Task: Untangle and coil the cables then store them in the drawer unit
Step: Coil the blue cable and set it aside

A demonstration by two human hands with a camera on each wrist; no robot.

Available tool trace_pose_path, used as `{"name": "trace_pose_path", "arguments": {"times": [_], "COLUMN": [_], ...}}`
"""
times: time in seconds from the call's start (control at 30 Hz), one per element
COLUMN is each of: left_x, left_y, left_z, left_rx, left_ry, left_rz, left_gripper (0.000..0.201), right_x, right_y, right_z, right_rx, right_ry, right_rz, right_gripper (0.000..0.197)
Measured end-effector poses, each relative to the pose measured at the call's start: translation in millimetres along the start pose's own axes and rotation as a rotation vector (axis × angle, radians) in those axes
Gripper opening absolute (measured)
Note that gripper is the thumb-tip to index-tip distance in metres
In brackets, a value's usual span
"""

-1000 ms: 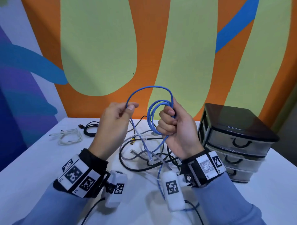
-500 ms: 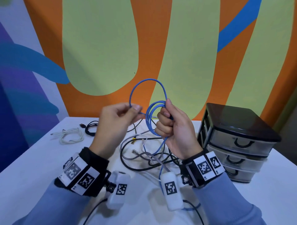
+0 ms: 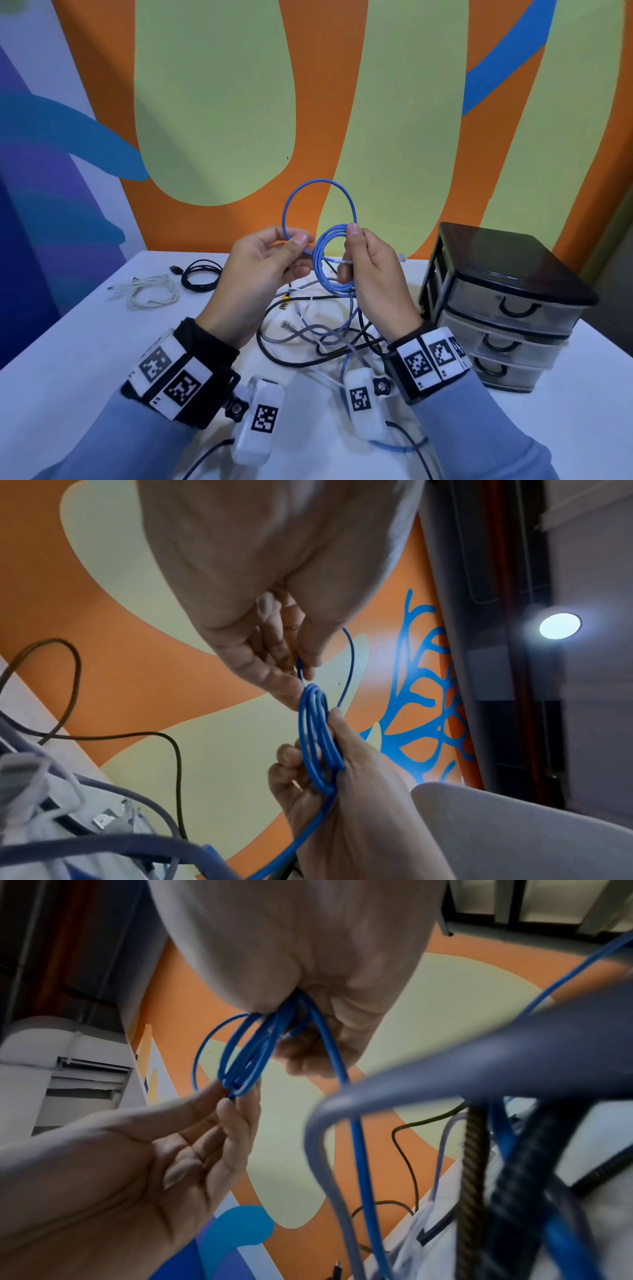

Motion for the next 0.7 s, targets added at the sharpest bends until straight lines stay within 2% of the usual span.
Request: {"name": "trace_pose_path", "arguments": {"times": [0.07, 0.17, 0.23, 0.3, 0.37, 0.43, 0.57, 0.7], "left_x": [-5.3, -28.0, -41.0, -47.3, -50.1, -49.3, -34.8, -26.3], "left_y": [0.9, -0.4, -11.4, -18.6, -21.1, -25.0, -29.7, -27.0], "left_z": [-1.6, -9.0, -18.3, -23.7, -26.9, -28.5, -25.9, -23.2], "left_rx": [-0.035, -0.050, 0.005, 0.014, -0.001, 0.039, 0.151, 0.180], "left_ry": [-0.085, -0.433, -0.644, -0.747, -0.796, -0.806, -0.691, -0.674], "left_rz": [0.117, 0.545, 0.818, 0.934, 0.910, 0.971, 1.345, 1.405], "left_gripper": [0.025, 0.053, 0.055, 0.061, 0.070, 0.069, 0.040, 0.008], "right_x": [2.3, 4.5, 4.7, 5.0, 5.4, 5.3, 6.2, 4.8], "right_y": [-1.1, -2.9, -4.1, -5.6, -6.2, -5.3, -5.9, -11.4], "right_z": [-1.6, -3.0, -3.0, -2.9, -2.6, -3.3, -5.0, -6.1], "right_rx": [0.000, 0.008, 0.022, 0.034, 0.035, 0.029, 0.071, 0.132], "right_ry": [0.005, 0.003, 0.003, 0.001, -0.008, -0.018, -0.026, -0.009], "right_rz": [-0.012, -0.011, 0.013, 0.020, -0.008, -0.005, -0.037, -0.043], "right_gripper": [0.045, 0.042, 0.041, 0.042, 0.043, 0.045, 0.041, 0.044]}}
Point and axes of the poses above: each hand's wrist, its own z-axis towards the middle knuckle, its own y-axis out of the back of the hand, x = y × z, the point moved 6 cm from there along z, towards the middle knuckle, and after that the axes turned 8 degrees about -y, right-handed, at the moved point
